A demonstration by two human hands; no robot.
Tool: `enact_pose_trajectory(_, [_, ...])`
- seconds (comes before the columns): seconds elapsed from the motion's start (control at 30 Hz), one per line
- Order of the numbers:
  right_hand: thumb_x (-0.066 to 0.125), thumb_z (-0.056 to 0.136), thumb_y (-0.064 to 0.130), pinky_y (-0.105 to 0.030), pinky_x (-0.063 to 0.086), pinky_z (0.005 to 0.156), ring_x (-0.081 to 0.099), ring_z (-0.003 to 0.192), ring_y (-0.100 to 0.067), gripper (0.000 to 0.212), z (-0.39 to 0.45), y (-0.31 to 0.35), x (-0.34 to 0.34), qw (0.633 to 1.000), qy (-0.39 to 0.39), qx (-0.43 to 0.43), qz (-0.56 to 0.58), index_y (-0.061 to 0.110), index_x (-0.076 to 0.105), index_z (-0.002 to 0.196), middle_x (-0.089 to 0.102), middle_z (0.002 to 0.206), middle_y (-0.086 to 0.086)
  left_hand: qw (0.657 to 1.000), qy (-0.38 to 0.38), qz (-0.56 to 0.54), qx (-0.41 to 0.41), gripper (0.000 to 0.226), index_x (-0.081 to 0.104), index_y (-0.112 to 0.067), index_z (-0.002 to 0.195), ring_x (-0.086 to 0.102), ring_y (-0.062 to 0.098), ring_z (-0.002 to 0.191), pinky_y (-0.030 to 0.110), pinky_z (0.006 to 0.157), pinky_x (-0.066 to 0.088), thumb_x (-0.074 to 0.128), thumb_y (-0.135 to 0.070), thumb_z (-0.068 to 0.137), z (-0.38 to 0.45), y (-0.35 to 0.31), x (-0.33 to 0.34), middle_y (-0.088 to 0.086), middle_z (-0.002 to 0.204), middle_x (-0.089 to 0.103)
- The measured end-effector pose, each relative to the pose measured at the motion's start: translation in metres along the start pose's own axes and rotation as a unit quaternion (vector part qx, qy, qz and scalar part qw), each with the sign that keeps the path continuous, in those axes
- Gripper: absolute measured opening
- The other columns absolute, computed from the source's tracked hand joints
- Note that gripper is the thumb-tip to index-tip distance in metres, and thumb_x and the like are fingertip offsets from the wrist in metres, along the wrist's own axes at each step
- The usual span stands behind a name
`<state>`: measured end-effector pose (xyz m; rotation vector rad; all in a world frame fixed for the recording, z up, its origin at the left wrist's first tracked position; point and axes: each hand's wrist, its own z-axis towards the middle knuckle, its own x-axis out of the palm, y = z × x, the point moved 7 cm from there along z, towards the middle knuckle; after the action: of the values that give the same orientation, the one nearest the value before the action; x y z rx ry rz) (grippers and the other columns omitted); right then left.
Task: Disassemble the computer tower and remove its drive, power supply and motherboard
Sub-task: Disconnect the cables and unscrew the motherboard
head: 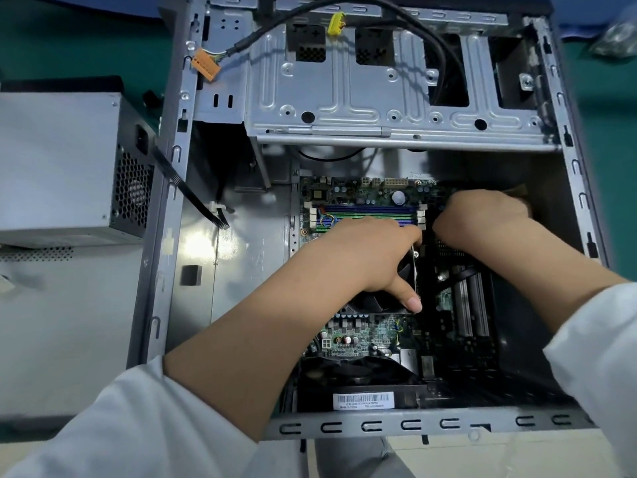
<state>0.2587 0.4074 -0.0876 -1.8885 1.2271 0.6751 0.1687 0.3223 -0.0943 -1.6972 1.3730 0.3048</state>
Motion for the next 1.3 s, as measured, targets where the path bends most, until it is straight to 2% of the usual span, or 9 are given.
enact_pose_trajectory(0.13, [0.046,0.090,0.025,-0.033,0.039,0.075,0.053,0.118,-0.027,0.035,0.000,0.011,0.000,0.998,-0.009,-0.001,-0.063,0.014,0.059,0.120,0.056,0.128,-0.006,1.000,0.000,0.002,0.001,0.086,0.038,-0.023,0.132,0.050,0.025,0.115,0.036,0.078,0.043,0.072,-0.064,0.064,0.001,-0.002,0.000,-0.002,0.127,0.052])
enact_pose_trajectory(0.3, [0.043,0.090,0.023,-0.039,0.045,0.097,0.055,0.115,-0.032,0.039,0.007,0.000,0.008,0.998,0.059,-0.011,0.013,0.007,0.058,0.122,0.056,0.129,-0.015,1.000,0.005,-0.006,-0.004,0.091,0.036,-0.029,0.137,0.045,0.024,0.121,0.041,0.089,0.044,0.072,-0.065,0.062,0.001,0.001,0.001,-0.005,0.133,0.050])
enact_pose_trajectory(0.43, [0.044,0.091,0.025,-0.041,0.041,0.094,0.054,0.114,-0.033,0.036,0.001,-0.006,0.013,0.997,0.053,0.029,0.037,0.007,0.060,0.119,0.057,0.126,-0.015,1.000,0.006,-0.008,-0.006,0.090,0.037,-0.029,0.137,0.044,0.023,0.122,0.042,0.091,0.044,0.072,-0.065,0.062,0.000,0.001,0.002,-0.005,0.133,0.049])
enact_pose_trajectory(0.67, [0.047,0.091,0.022,-0.039,0.045,0.089,0.050,0.121,-0.027,0.035,-0.002,0.014,0.009,0.991,-0.002,-0.013,-0.131,0.016,0.058,0.123,0.055,0.132,-0.005,1.000,-0.001,0.003,-0.005,0.092,0.036,-0.028,0.138,0.045,0.025,0.123,0.042,0.092,0.044,0.072,-0.066,0.062,0.000,0.000,0.000,-0.002,0.133,0.049])
enact_pose_trajectory(0.9, [0.043,0.091,0.019,-0.042,0.044,0.100,0.054,0.117,-0.033,0.039,0.006,-0.002,0.006,0.998,0.067,-0.019,-0.014,0.005,0.056,0.124,0.055,0.130,-0.017,1.000,0.010,-0.022,-0.006,0.091,0.035,-0.032,0.138,0.042,0.022,0.125,0.044,0.097,0.042,0.073,-0.064,0.062,0.000,0.001,0.002,-0.006,0.135,0.047])
enact_pose_trajectory(0.97, [0.044,0.090,0.022,-0.041,0.043,0.097,0.052,0.118,-0.032,0.039,0.004,0.000,0.007,0.998,0.049,-0.005,-0.048,0.010,0.056,0.125,0.055,0.131,-0.013,1.000,0.013,-0.015,-0.005,0.093,0.034,-0.031,0.140,0.041,0.022,0.125,0.044,0.097,0.042,0.072,-0.065,0.062,0.000,0.001,0.003,-0.005,0.136,0.047])
enact_pose_trajectory(1.07, [0.047,0.090,0.022,-0.037,0.043,0.080,0.052,0.119,-0.027,0.036,0.001,0.013,0.011,0.991,0.016,-0.023,-0.129,0.015,0.058,0.124,0.055,0.130,-0.005,1.000,0.013,-0.011,-0.004,0.092,0.036,-0.028,0.137,0.043,0.023,0.122,0.043,0.093,0.044,0.071,-0.066,0.062,0.000,0.001,0.002,-0.004,0.132,0.049])
enact_pose_trajectory(1.13, [0.049,0.090,0.022,-0.034,0.042,0.075,0.053,0.117,-0.025,0.034,0.002,0.016,0.010,0.989,0.010,-0.030,-0.144,0.017,0.058,0.123,0.056,0.128,-0.003,1.000,0.010,-0.006,-0.003,0.090,0.038,-0.026,0.134,0.045,0.023,0.119,0.043,0.092,0.045,0.071,-0.066,0.062,0.001,0.000,0.001,-0.003,0.129,0.050])
enact_pose_trajectory(1.3, [0.042,0.090,0.020,-0.042,0.043,0.098,0.053,0.117,-0.033,0.041,0.008,-0.001,0.006,0.995,0.052,-0.024,-0.081,0.008,0.054,0.128,0.054,0.132,-0.014,1.000,0.009,-0.012,-0.002,0.091,0.035,-0.031,0.138,0.042,0.021,0.124,0.044,0.097,0.042,0.071,-0.066,0.062,0.000,0.001,0.001,-0.006,0.135,0.048])
